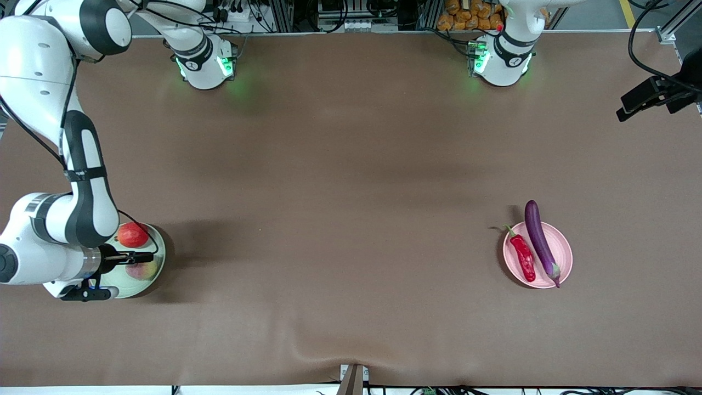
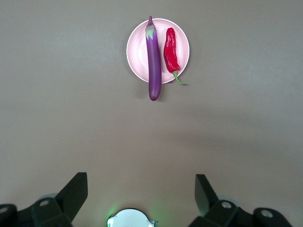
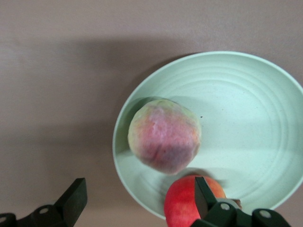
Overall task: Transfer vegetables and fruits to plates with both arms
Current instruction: 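Lower the peach onto the green plate and open the right gripper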
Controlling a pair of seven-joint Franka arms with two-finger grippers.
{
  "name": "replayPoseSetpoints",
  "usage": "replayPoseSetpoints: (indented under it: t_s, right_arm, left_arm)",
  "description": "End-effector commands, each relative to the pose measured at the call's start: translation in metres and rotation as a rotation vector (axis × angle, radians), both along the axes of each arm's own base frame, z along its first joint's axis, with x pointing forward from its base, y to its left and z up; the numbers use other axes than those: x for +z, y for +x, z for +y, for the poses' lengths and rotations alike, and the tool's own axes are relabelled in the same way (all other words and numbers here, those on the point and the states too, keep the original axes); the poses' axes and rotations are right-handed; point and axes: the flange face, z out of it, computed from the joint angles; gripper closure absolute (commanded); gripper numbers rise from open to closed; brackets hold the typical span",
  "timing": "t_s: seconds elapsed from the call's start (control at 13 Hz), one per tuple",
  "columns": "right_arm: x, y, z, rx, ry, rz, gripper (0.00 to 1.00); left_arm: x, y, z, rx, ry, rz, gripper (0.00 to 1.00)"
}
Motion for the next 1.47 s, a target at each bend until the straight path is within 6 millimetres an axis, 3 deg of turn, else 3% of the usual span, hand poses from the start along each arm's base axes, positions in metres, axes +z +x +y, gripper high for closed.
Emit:
replayPoseSetpoints:
  t_s: [0.0,0.15,0.23,0.31,0.39,0.54,0.62,0.69,0.77,0.85,1.08,1.39]
  right_arm:
    - [0.039,0.006,0.013,0.042,-0.009,-0.016,0.00]
    - [0.069,0.010,0.031,0.079,-0.001,-0.041,0.00]
    - [0.092,0.007,0.050,0.112,-0.010,-0.033,0.00]
    - [0.126,0.006,0.053,0.114,-0.015,-0.043,0.00]
    - [0.146,0.003,0.058,0.123,-0.010,-0.025,0.00]
    - [0.212,-0.012,0.075,0.150,-0.017,-0.069,0.00]
    - [0.230,-0.019,0.082,0.160,-0.014,-0.079,0.00]
    - [0.247,-0.029,0.109,0.183,-0.023,-0.069,0.00]
    - [0.276,-0.043,0.129,0.167,-0.039,-0.092,0.00]
    - [0.291,-0.052,0.138,0.072,-0.054,-0.099,0.00]
    - [0.310,-0.082,0.133,0.016,-0.061,-0.070,0.00]
    - [0.344,-0.127,0.097,0.030,-0.054,-0.087,0.00]
  left_arm:
    - [0.008,-0.008,-0.003,-0.002,-0.011,-0.022,0.00]
    - [0.004,-0.005,-0.002,-0.010,-0.012,-0.033,0.00]
    - [0.002,-0.003,-0.005,-0.015,-0.010,-0.034,0.00]
    - [-0.002,-0.002,-0.006,-0.022,-0.010,-0.025,0.00]
    - [-0.007,-0.002,-0.012,-0.034,-0.011,-0.015,0.00]
    - [-0.007,-0.002,-0.019,-0.047,-0.009,-0.016,0.00]
    - [-0.005,-0.003,-0.025,-0.058,-0.008,-0.019,0.00]
    - [-0.006,-0.003,-0.031,-0.067,-0.007,-0.017,0.00]
    - [-0.006,-0.004,-0.033,-0.067,-0.006,-0.013,0.00]
    - [-0.007,-0.003,-0.035,-0.070,-0.005,-0.011,0.00]
    - [-0.006,-0.005,-0.040,-0.070,0.000,-0.013,0.00]
    - [0.004,-0.009,-0.030,-0.064,0.029,-0.007,0.00]
